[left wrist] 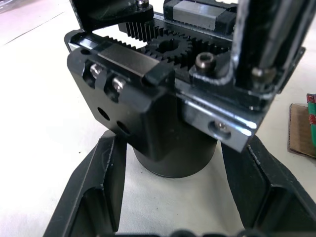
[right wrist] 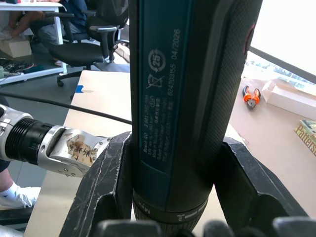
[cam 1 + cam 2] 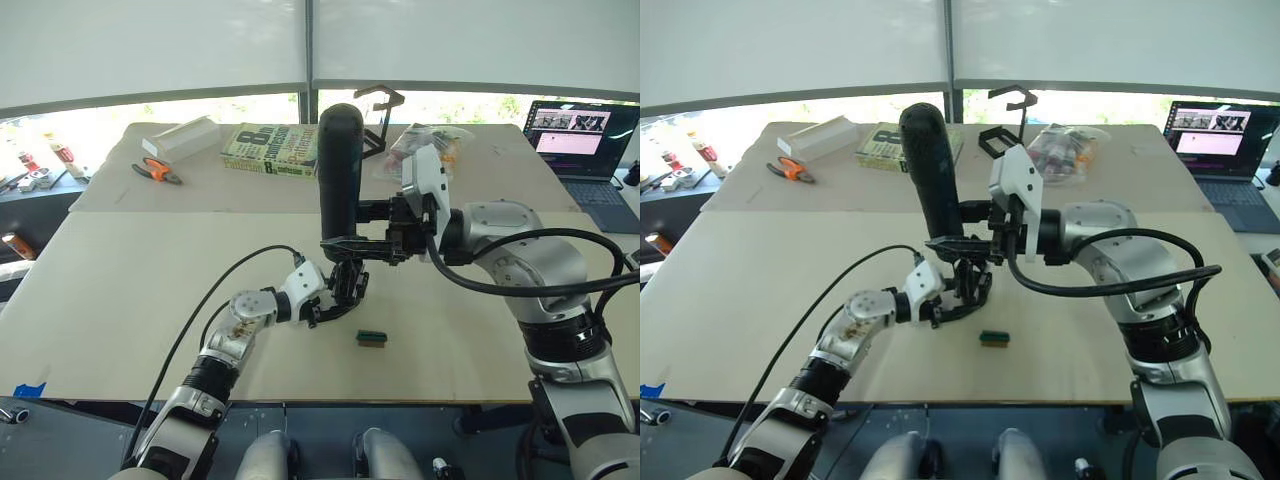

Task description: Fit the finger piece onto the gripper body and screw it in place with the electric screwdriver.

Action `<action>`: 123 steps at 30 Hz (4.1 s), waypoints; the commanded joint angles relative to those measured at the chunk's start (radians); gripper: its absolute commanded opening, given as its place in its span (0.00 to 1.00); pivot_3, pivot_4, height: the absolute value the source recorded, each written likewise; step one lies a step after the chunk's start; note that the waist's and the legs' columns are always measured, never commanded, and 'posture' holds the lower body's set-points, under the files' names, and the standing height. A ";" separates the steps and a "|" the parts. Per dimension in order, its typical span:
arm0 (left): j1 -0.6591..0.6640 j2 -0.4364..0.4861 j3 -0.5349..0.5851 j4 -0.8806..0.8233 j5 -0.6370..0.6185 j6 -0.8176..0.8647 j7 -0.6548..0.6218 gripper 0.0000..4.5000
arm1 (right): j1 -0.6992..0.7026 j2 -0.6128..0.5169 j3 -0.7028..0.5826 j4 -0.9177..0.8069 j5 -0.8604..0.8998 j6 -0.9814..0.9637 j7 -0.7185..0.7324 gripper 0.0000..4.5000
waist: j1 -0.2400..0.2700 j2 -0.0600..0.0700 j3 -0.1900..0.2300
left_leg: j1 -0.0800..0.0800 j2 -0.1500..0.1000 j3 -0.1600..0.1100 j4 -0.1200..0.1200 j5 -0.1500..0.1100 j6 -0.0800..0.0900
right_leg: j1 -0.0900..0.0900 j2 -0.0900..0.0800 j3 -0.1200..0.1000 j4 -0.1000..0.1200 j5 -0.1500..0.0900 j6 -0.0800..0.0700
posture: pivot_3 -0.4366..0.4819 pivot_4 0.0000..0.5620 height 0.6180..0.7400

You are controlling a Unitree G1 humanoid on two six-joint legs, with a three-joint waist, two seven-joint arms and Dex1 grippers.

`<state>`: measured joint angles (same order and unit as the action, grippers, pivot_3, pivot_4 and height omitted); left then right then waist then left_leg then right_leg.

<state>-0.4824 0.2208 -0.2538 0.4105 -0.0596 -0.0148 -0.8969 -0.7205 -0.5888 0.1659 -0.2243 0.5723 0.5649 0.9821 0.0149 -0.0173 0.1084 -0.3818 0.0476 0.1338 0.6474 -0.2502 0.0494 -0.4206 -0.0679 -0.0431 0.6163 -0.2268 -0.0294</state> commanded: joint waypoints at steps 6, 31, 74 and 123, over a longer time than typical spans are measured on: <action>-0.057 -0.006 0.033 -0.039 -0.039 -0.033 -0.008 0.51 | 0.061 -0.070 0.108 0.136 -0.215 -0.066 -0.033 0.43 | 0.000 0.000 0.000 | 0.002 0.000 0.000 0.000 0.000 0.000 | 0.002 0.000 -0.001 0.000 0.000 0.001 | 0.48 0.27 1.00; -0.062 0.029 0.034 -0.094 -0.064 0.018 -0.041 0.51 | -0.089 -0.096 0.073 0.203 -0.090 0.092 0.003 0.43 | -0.005 0.000 0.000 | 0.001 0.001 0.000 -0.001 0.000 0.000 | -0.001 -0.001 0.000 0.000 0.001 -0.001 | 0.48 0.27 1.00; -0.071 0.004 0.033 0.017 -0.009 -0.002 0.015 0.66 | 0.040 -0.046 0.087 0.116 -0.148 0.045 -0.049 0.43 | -0.002 -0.003 -0.004 | 0.004 0.000 0.000 -0.002 0.000 0.000 | 0.003 -0.003 -0.002 -0.002 0.000 0.000 | 0.48 0.27 1.00; -0.071 0.009 0.034 0.005 -0.022 -0.011 0.033 0.66 | 0.200 0.019 0.033 0.204 -0.181 -0.095 -0.188 0.43 | 0.000 -0.006 -0.006 | 0.012 0.000 -0.012 -0.004 -0.005 -0.008 | 0.013 -0.021 -0.033 -0.008 -0.006 0.005 | 0.48 0.27 1.00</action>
<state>-0.5371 0.2099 -0.2425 0.4464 -0.0793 0.0001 -0.8622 -0.6052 -0.5196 0.1864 -0.1988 0.5040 0.3704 0.8539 0.0148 -0.0237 0.1027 -0.3696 0.0478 0.1221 0.6433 -0.2551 0.0413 -0.4072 -0.0898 -0.0774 0.6088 -0.2329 -0.0239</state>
